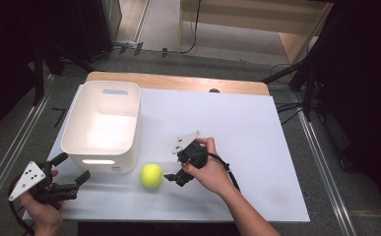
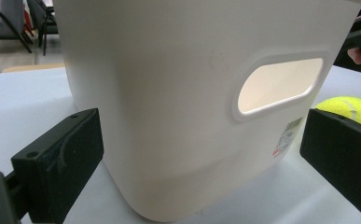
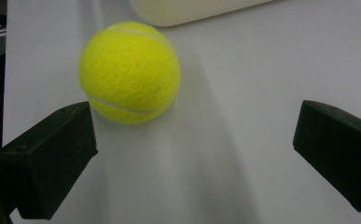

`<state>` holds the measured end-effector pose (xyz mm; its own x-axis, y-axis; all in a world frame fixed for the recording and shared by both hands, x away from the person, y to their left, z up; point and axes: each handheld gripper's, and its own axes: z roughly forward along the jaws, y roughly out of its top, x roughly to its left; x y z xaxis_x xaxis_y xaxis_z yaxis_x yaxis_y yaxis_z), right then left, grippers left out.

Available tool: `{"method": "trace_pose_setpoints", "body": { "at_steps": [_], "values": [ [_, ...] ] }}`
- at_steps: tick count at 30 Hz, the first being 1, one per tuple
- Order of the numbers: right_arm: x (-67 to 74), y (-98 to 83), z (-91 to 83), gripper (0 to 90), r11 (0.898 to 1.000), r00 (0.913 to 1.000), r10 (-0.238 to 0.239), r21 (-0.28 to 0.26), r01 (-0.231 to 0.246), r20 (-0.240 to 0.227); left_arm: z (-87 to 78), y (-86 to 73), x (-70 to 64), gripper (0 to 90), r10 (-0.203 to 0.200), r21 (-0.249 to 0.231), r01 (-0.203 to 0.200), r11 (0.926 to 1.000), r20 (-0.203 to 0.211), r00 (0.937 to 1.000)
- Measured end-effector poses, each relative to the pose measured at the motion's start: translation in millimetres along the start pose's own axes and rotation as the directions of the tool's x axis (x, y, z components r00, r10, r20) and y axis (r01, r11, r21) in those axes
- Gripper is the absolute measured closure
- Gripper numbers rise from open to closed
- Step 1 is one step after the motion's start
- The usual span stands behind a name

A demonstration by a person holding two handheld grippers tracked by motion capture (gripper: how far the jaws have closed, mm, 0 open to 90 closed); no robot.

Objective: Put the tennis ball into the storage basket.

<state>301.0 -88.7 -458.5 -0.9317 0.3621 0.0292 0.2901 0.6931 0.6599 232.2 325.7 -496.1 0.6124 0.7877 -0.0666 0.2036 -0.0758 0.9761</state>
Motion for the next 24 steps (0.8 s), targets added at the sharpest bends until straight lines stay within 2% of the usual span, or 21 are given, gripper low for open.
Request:
{"method": "trace_pose_setpoints", "body": {
  "at_steps": [24],
  "values": [
    [5.7,9.2,15.2,0.0,0.999,0.9991,-0.021,0.041,0.022,-0.038,0.0,0.0,0.3,0.0,0.000,0.000,0.000,1.0000,0.000,1.0000]
  ]
}}
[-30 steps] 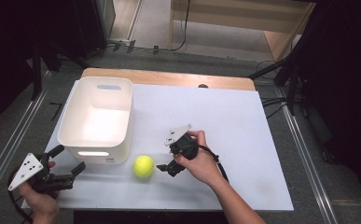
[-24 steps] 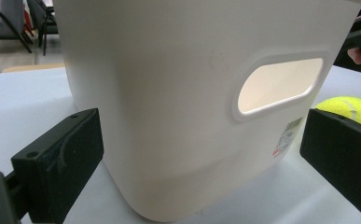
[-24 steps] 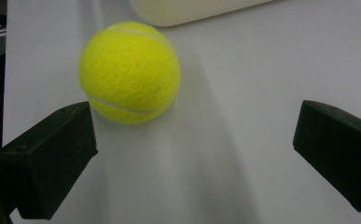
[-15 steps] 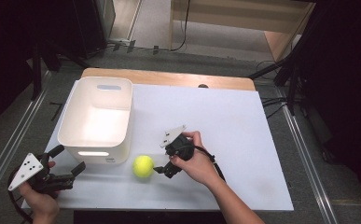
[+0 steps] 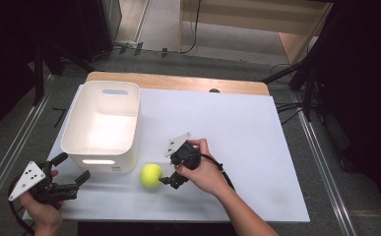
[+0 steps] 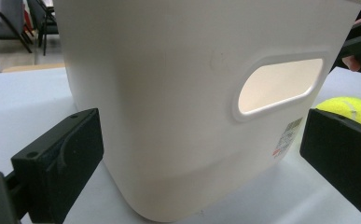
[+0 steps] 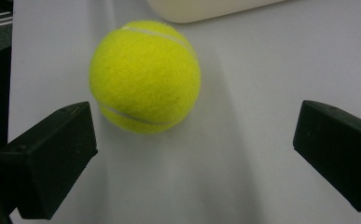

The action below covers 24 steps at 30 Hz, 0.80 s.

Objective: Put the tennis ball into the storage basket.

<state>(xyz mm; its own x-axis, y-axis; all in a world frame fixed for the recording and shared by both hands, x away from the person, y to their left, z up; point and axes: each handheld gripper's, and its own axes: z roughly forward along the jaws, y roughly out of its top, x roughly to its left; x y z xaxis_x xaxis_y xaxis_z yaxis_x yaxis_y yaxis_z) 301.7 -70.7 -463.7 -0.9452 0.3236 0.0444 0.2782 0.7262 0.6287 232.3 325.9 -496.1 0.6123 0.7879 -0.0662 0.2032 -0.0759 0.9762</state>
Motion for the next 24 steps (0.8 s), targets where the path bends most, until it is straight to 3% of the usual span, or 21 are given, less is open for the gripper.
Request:
{"method": "trace_pose_setpoints", "body": {
  "at_steps": [24],
  "values": [
    [6.1,13.7,17.2,0.0,0.998,0.9985,-0.040,0.054,0.042,-0.038,-0.3,0.1,0.2,0.0,-0.002,-0.002,0.002,1.0000,0.003,1.0000]
  ]
}}
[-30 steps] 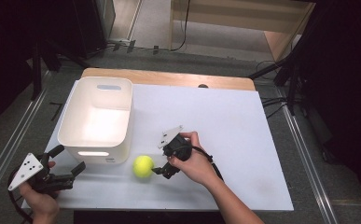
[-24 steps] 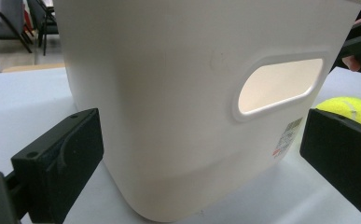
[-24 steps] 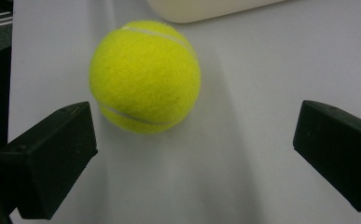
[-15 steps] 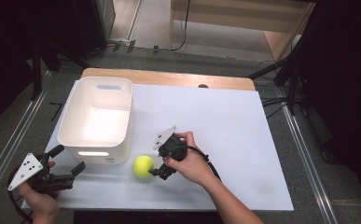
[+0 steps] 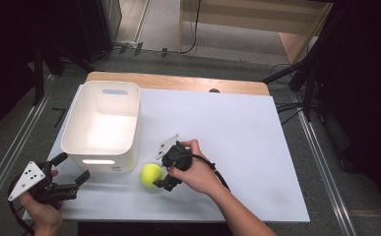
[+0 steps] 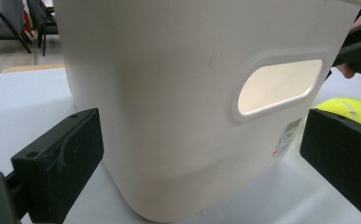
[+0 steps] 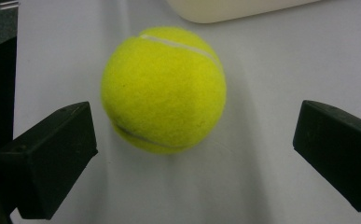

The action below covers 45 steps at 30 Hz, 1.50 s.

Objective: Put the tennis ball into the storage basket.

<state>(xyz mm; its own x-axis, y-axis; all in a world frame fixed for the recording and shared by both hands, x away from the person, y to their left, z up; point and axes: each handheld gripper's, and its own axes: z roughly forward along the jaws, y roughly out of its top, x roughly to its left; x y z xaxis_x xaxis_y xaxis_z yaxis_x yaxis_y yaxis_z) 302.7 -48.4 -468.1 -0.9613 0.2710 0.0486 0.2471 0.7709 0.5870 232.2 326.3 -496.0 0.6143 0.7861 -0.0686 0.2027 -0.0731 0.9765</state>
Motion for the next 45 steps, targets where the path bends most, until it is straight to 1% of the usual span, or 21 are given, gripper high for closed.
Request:
{"method": "trace_pose_setpoints", "body": {
  "at_steps": [1,2,3,6,7,11,13,14,15,16,20,23,25,30,34,36,38,39,42,43,45],
  "values": [
    [0.5,1.0,2.4,0.0,1.000,0.9999,-0.010,0.001,0.010,-0.011,0.0,0.0,0.0,0.0,0.000,0.000,0.000,1.0000,0.001,1.0000],
    [2.8,1.2,1.8,0.0,1.000,0.9998,0.019,0.019,-0.018,-0.009,0.0,0.0,0.0,0.0,0.000,0.000,0.000,1.0000,0.001,1.0000],
    [2.8,1.2,1.8,0.0,1.000,0.9998,0.019,0.019,-0.018,-0.009,-0.1,0.0,0.0,0.0,0.000,0.000,0.000,1.0000,0.001,1.0000],
    [4.1,3.0,6.4,0.0,1.000,0.9997,0.003,0.023,-0.003,-0.025,-0.1,0.0,0.0,0.0,0.000,0.000,0.000,1.0000,0.001,1.0000],
    [5.2,3.2,6.3,0.0,0.999,0.9996,0.015,0.030,-0.014,-0.023,-0.1,0.1,0.0,0.0,0.000,0.000,0.000,1.0000,0.002,1.0000],
    [7.0,4.9,10.1,0.0,0.999,0.9995,0.005,0.039,-0.004,-0.031,-0.2,0.1,0.0,0.0,0.000,0.001,0.000,1.0000,0.002,1.0000],
    [7.9,5.2,10.3,0.0,0.999,0.9995,0.012,0.045,-0.010,-0.028,-0.1,0.1,-0.1,0.0,0.000,0.001,0.000,1.0000,0.002,1.0000],
    [7.8,6.0,12.5,0.0,0.999,0.9993,-0.003,0.037,0.004,-0.037,0.0,0.0,-0.1,0.0,0.000,0.000,0.000,1.0000,0.002,1.0000],
    [7.8,6.0,12.5,0.0,0.999,0.9993,-0.003,0.037,0.004,-0.037,0.0,0.0,-0.1,0.0,0.000,0.000,0.000,1.0000,0.002,1.0000],
    [9.1,6.4,12.4,4.8,0.999,0.9997,0.008,0.044,-0.007,-0.023,0.0,0.0,-0.1,0.0,0.000,0.000,0.000,1.0000,0.001,1.0000],
    [10.0,7.3,14.9,5.7,0.999,0.9995,0.002,0.049,0.000,-0.033,-0.1,0.1,0.1,0.0,0.002,0.002,-0.002,1.0000,0.001,1.0000],
    [10.8,8.0,16.1,12.1,0.999,0.9993,0.004,0.052,-0.002,-0.036,0.0,0.1,0.1,0.0,0.001,0.001,-0.001,1.0000,0.002,1.0000],
    [11.8,8.5,16.4,12.2,0.998,0.9995,0.014,0.054,-0.013,-0.028,0.0,0.1,0.1,0.0,0.001,0.001,-0.001,1.0000,0.002,1.0000],
    [10.9,9.8,18.8,12.7,0.999,0.9994,0.001,0.043,0.001,-0.036,-0.1,0.1,0.1,0.0,0.001,0.002,-0.001,1.0000,0.002,1.0000],
    [12.1,10.2,20.6,13.4,0.998,0.9995,0.022,0.051,-0.021,-0.024,0.0,0.1,0.1,0.0,0.000,0.002,0.000,1.0000,0.002,1.0000],
    [11.4,10.4,21.7,13.9,0.999,0.9995,0.010,0.042,-0.009,-0.030,-0.1,0.1,0.1,0.0,-0.001,0.002,0.001,1.0000,0.003,1.0000],
    [11.8,10.9,22.3,15.7,0.999,0.9994,0.018,0.039,-0.016,-0.031,-0.1,0.1,0.2,0.0,0.000,0.003,0.000,1.0000,0.002,1.0000],
    [13.0,11.4,22.3,18.7,0.998,0.9990,0.037,0.045,-0.036,-0.026,0.0,0.1,0.2,0.0,0.000,0.003,0.000,1.0000,0.002,1.0000],
    [12.7,11.8,23.7,21.1,0.998,0.9989,0.037,0.043,-0.036,-0.029,-0.2,0.3,0.2,0.0,-0.001,0.006,0.001,1.0000,0.001,1.0000],
    [12.0,12.0,25.1,21.7,0.999,0.9990,0.027,0.034,-0.025,-0.037,0.0,0.1,0.3,0.0,-0.003,0.002,0.003,1.0000,0.003,1.0000],
    [12.7,12.2,25.3,21.9,0.999,0.9987,0.037,0.040,-0.035,-0.034,0.1,0.2,0.3,0.0,-0.003,0.003,0.003,1.0000,0.002,1.0000]
  ]
}}
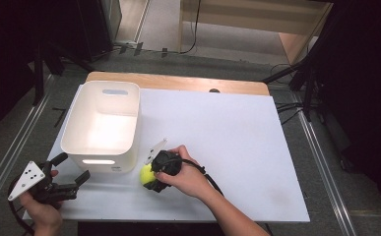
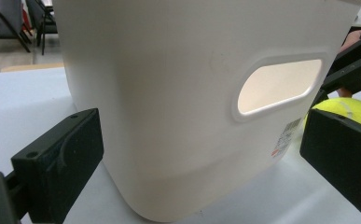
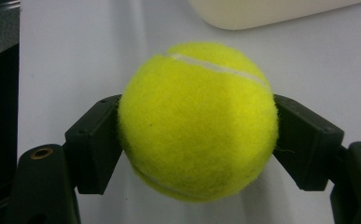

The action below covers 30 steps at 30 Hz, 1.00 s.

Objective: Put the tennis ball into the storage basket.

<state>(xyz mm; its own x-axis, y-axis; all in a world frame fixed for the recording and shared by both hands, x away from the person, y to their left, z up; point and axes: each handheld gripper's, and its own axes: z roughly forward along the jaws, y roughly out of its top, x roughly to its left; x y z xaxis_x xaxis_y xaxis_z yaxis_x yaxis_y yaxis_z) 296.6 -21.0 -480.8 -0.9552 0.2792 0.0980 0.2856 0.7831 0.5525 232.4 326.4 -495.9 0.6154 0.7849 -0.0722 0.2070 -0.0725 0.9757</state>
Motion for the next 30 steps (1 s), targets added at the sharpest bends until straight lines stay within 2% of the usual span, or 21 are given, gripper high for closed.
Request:
{"method": "trace_pose_setpoints", "body": {
  "at_steps": [2,11,15,22,30],
  "values": [
    [1.4,0.5,0.6,22.2,1.000,0.9997,0.023,0.001,-0.023,0.005,0.1,0.0,0.1,0.0,-0.001,0.000,0.001,1.0000,0.001,1.0000],
    [3.1,0.1,2.2,23.3,0.999,0.9992,0.036,-0.020,-0.036,0.016,0.3,-0.1,0.1,0.0,0.000,0.002,0.000,1.0000,0.000,1.0000],
    [4.4,1.0,1.4,23.8,0.999,0.9985,0.046,-0.007,-0.046,0.028,0.2,0.0,0.2,0.0,0.000,0.001,0.000,1.0000,0.000,1.0000],
    [3.2,1.8,-1.0,24.0,0.999,0.9991,0.043,0.008,-0.043,0.009,0.2,-0.1,0.2,0.0,-0.003,-0.001,0.003,1.0000,0.001,1.0000],
    [1.3,5.1,-10.0,24.1,1.000,0.9997,0.025,-0.011,-0.025,-0.006,0.3,-0.1,0.5,0.0,-0.003,0.000,0.003,1.0000,0.002,1.0000]
  ]
}}
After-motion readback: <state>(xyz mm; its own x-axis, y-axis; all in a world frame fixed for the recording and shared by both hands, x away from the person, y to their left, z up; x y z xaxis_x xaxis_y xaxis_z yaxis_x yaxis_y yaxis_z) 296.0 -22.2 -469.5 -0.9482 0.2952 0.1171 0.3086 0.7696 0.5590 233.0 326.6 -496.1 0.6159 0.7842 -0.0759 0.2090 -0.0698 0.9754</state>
